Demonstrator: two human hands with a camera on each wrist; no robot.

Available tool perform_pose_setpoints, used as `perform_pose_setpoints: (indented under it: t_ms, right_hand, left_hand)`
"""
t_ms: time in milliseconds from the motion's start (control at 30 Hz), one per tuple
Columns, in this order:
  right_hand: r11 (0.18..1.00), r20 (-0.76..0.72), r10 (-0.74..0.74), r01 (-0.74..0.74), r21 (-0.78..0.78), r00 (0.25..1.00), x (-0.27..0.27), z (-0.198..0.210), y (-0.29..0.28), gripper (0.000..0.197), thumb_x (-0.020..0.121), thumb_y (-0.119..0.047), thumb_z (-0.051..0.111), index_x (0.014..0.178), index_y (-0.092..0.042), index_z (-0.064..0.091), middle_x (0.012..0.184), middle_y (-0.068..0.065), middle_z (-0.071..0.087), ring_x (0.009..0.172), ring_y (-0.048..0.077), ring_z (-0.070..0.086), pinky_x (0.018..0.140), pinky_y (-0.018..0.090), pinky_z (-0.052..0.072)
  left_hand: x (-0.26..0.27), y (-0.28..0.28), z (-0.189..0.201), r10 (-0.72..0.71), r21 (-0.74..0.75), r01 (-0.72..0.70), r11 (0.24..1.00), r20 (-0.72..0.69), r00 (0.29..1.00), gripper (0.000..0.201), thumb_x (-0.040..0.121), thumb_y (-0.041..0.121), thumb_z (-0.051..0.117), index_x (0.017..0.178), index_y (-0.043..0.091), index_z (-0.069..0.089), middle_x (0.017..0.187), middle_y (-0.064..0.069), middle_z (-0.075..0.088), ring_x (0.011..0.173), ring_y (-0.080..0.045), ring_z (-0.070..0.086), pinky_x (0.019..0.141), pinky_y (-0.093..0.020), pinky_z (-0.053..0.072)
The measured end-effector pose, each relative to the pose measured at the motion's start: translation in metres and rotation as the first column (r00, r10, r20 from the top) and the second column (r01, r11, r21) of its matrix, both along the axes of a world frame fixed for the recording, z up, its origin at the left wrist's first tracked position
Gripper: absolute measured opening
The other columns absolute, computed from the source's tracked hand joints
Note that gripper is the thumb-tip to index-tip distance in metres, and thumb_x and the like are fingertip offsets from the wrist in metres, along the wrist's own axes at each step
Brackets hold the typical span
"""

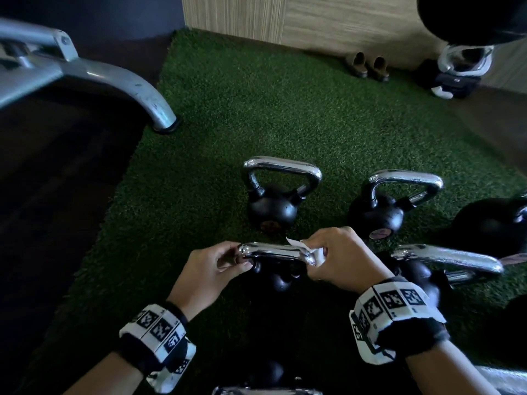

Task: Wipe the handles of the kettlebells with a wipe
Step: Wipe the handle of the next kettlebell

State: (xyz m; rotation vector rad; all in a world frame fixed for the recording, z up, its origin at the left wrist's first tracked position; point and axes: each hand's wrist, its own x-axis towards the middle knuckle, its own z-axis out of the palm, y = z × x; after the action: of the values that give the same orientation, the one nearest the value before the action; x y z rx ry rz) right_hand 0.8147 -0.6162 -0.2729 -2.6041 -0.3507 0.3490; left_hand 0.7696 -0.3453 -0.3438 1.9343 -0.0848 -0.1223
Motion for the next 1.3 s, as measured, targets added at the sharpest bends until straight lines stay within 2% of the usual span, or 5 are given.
perform_pose_setpoints:
  t_ms: [267, 433, 600, 733, 1300]
  right_hand:
    - [0.999, -0.027, -0.007, 0.008, 0.048, 1.0, 0.001, 0.017, -0.012, 0.02, 0.075, -0.026, 0.083, 0.094, -0.027, 0.083, 0.082, -0.009, 0.076, 0.069, 0.0, 0.065, 0.065, 0.015, 0.05]
    - [0.976, 0.139, -0.202, 0.188, 0.108, 0.97, 0.034, 0.041, -0.014, 0.011, 0.077, -0.018, 0.08, 0.085, -0.026, 0.081, 0.071, -0.012, 0.073, 0.07, -0.007, 0.064, 0.062, 0.005, 0.042]
    - [0.904, 0.18, -0.345, 0.274, 0.329, 0.921, 0.066, 0.059, 0.006, 0.006, 0.08, -0.028, 0.082, 0.085, -0.027, 0.081, 0.076, -0.011, 0.076, 0.068, -0.002, 0.067, 0.062, 0.012, 0.048]
    - [0.882, 0.279, -0.411, 0.301, 0.363, 0.868, 0.089, 0.058, 0.019, 0.012, 0.081, -0.042, 0.083, 0.078, -0.031, 0.078, 0.089, -0.012, 0.075, 0.08, 0.002, 0.069, 0.073, 0.018, 0.053]
    - [0.979, 0.436, -0.206, 0.184, 0.091, 0.876, 0.133, 0.027, 0.039, 0.029, 0.084, 0.004, 0.074, 0.106, -0.013, 0.081, 0.106, 0.003, 0.075, 0.097, 0.012, 0.069, 0.08, -0.001, 0.036]
  left_hand:
    - [0.054, 0.033, 0.011, -0.326, 0.3, 0.359, 0.884, -0.154, 0.933, 0.048, 0.087, 0.009, 0.079, 0.12, 0.041, 0.07, 0.112, 0.024, 0.074, 0.109, 0.011, 0.066, 0.099, -0.014, 0.049]
    - [0.121, -0.01, 0.007, -0.401, 0.615, 0.159, 0.772, 0.278, 0.873, 0.055, 0.085, 0.006, 0.072, 0.136, 0.022, 0.064, 0.128, 0.004, 0.069, 0.121, -0.013, 0.061, 0.11, -0.024, 0.043]
    - [0.16, -0.064, -0.003, -0.565, 0.883, 0.201, 0.424, 0.084, 0.821, 0.104, 0.096, 0.051, 0.063, 0.164, 0.011, -0.004, 0.173, -0.005, 0.001, 0.16, -0.022, 0.002, 0.128, -0.04, 0.01]
    - [0.172, -0.067, -0.026, -0.599, 0.959, 0.148, 0.24, 0.026, 0.8, 0.113, 0.094, 0.067, 0.054, 0.161, 0.005, -0.013, 0.171, -0.012, -0.019, 0.159, -0.027, -0.012, 0.127, -0.045, 0.004]
    - [0.171, -0.061, -0.06, -0.563, 0.914, -0.012, 0.407, 0.261, 0.784, 0.118, 0.08, 0.066, 0.071, 0.16, 0.008, 0.007, 0.169, -0.007, 0.027, 0.155, -0.023, 0.028, 0.121, -0.042, 0.031]
